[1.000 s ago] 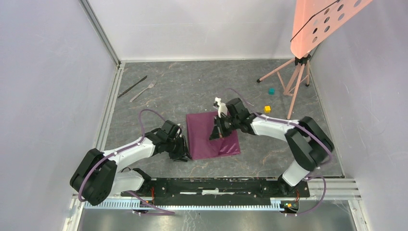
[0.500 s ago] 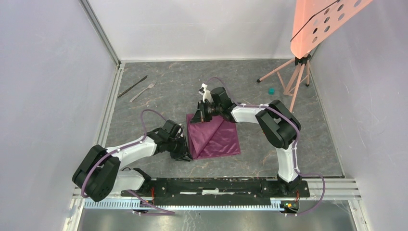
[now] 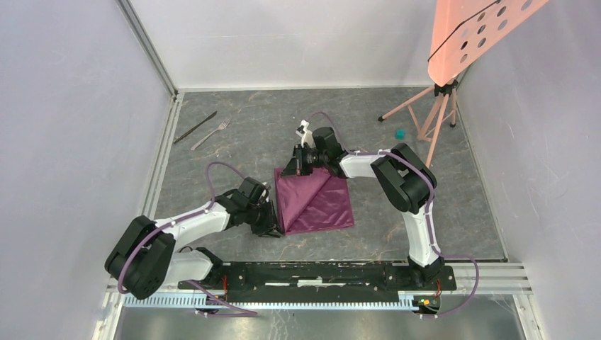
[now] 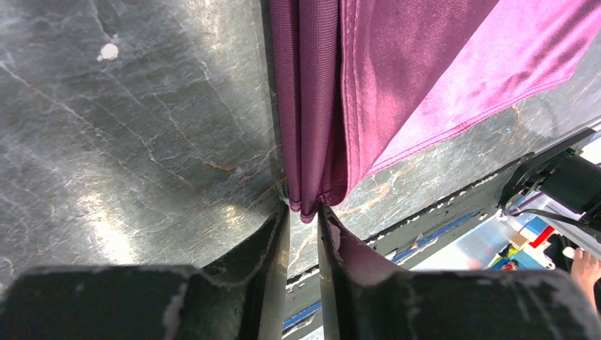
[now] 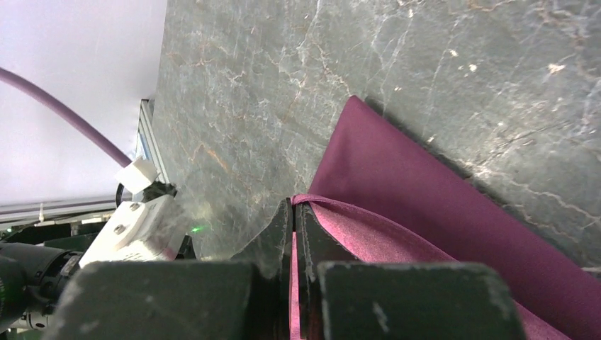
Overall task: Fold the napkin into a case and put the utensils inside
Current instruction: Fold the top corner of the square-folded napkin into a folded napkin.
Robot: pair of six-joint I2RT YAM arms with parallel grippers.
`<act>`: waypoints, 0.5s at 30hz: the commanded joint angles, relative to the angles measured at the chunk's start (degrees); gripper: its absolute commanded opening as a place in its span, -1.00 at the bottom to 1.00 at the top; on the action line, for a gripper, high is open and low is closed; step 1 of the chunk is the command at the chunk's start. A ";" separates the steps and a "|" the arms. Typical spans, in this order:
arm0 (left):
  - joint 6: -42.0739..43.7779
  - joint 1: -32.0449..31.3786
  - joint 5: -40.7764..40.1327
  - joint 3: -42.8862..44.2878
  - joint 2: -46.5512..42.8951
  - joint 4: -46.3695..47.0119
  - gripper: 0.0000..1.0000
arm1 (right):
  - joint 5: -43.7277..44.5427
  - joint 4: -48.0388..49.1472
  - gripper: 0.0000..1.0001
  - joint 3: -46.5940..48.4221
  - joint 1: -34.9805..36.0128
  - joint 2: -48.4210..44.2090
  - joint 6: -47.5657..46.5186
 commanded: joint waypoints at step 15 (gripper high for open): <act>0.06 -0.19 -5.56 1.14 -8.53 -7.90 -0.20 | 0.16 4.69 -1.00 3.91 -0.65 2.39 1.48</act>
